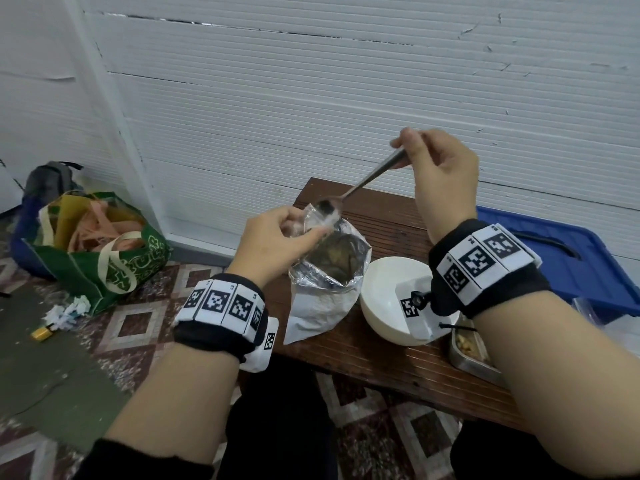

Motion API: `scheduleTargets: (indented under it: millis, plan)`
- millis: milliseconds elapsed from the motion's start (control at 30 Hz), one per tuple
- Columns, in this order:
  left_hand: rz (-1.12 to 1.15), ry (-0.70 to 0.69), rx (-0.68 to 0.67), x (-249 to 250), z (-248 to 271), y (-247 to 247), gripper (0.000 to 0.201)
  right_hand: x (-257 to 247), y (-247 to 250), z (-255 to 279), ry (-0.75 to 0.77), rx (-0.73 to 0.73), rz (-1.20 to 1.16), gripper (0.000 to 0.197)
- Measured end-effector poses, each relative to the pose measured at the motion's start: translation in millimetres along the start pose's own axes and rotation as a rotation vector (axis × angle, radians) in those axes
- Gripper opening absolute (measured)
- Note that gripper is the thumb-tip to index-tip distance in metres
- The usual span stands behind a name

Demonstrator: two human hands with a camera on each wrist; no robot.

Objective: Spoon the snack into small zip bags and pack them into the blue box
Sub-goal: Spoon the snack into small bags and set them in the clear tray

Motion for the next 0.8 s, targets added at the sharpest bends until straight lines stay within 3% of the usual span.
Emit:
scheduleTargets:
  millis: [167, 300, 467, 667, 800]
  plan:
    - [0.065, 0.006, 0.005, -1.1, 3.9, 3.0, 0.021, 10.1, 11.1, -0.8, -0.052, 0.178, 0.075, 0.024]
    - [0.093, 0.008, -0.018, 1.0, 4.8, 2.2, 0.021, 22.7, -0.8, 21.7, -0.065, -0.071, 0.288, 0.021]
    - [0.099, 0.019, -0.022, 0.8, 4.8, 3.4, 0.019, 43.1, -24.9, 61.4, 0.054, -0.355, 0.5, 0.02]
    - [0.086, 0.027, -0.001, -1.1, 4.8, 4.4, 0.021, 50.4, -32.6, 78.6, -0.042, -0.517, 0.564, 0.019]
    - [0.079, 0.044, 0.011, -2.2, 5.2, 3.1, 0.024, 49.4, -31.4, 72.5, -0.104, -0.542, 0.501, 0.022]
Point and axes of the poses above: each hand's wrist, its own z-axis away from the middle knuckle, its own y-axis out of the back of the hand, x = y × z, the point moved 1 cm from there along -z, towards the middle knuckle, and after that the axes turned 1 degree about x, right-handed, at the moved point
